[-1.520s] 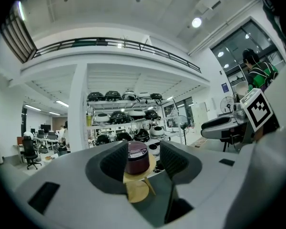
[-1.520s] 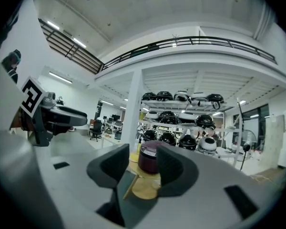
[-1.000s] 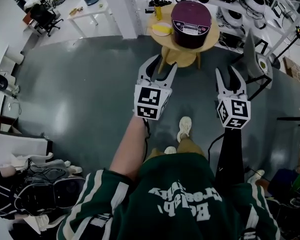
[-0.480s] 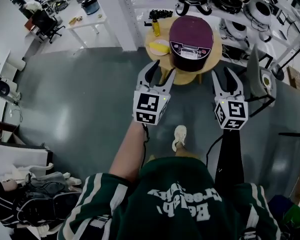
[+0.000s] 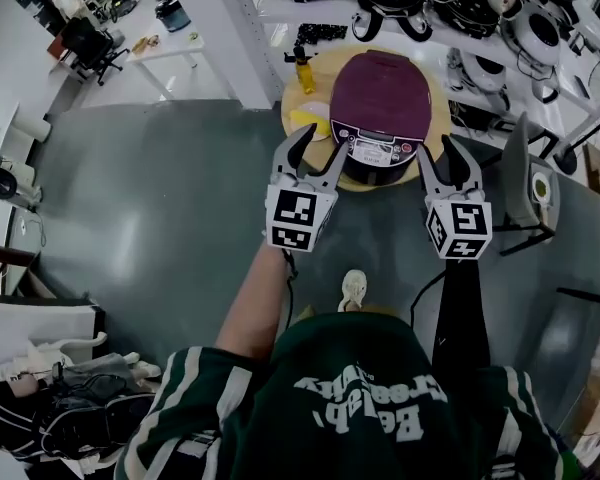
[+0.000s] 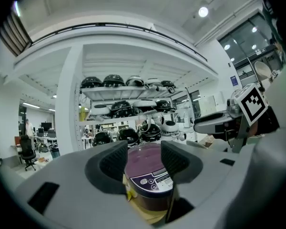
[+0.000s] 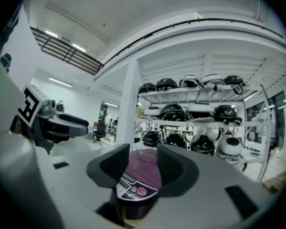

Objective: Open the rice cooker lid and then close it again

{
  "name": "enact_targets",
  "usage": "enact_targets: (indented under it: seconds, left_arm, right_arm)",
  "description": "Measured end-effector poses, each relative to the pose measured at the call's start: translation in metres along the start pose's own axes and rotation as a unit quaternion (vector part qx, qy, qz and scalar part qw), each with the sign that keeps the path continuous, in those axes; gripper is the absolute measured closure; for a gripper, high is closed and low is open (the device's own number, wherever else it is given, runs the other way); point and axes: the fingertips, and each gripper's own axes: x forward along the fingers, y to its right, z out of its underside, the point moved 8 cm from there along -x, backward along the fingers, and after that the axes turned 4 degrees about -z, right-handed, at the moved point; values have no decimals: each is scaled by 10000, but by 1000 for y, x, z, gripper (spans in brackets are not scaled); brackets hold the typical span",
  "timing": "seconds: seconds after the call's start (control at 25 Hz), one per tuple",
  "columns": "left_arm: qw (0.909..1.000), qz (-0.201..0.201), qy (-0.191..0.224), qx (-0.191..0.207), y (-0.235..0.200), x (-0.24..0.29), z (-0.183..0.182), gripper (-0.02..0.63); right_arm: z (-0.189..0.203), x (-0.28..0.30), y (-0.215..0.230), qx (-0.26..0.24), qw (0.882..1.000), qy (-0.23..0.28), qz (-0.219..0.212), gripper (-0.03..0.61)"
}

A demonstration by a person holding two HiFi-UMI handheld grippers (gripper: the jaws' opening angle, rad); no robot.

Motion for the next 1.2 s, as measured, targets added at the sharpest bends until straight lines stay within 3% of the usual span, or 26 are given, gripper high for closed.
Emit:
enact_targets:
  seconds: [0.36,0.64,0.84,1.2]
  left_arm:
    - [9999,-11,-106,-36,-18,60,10,400]
    - [9994,337,-71,-52,-23,86,15,401]
    - [9978,628,-181,-65,-32,101,24,400]
    - [9928,1125,-303,-282,-37,121,40,402]
  right_arm:
    - [14,60,23,106,9994,-175,-274,385]
    - [23,83,20,184,9982,-388,-429,391]
    - [32,98,14,-6,9932,-974,-638,439]
    - [48,122,-7,191,9775,-1846,-1000,437]
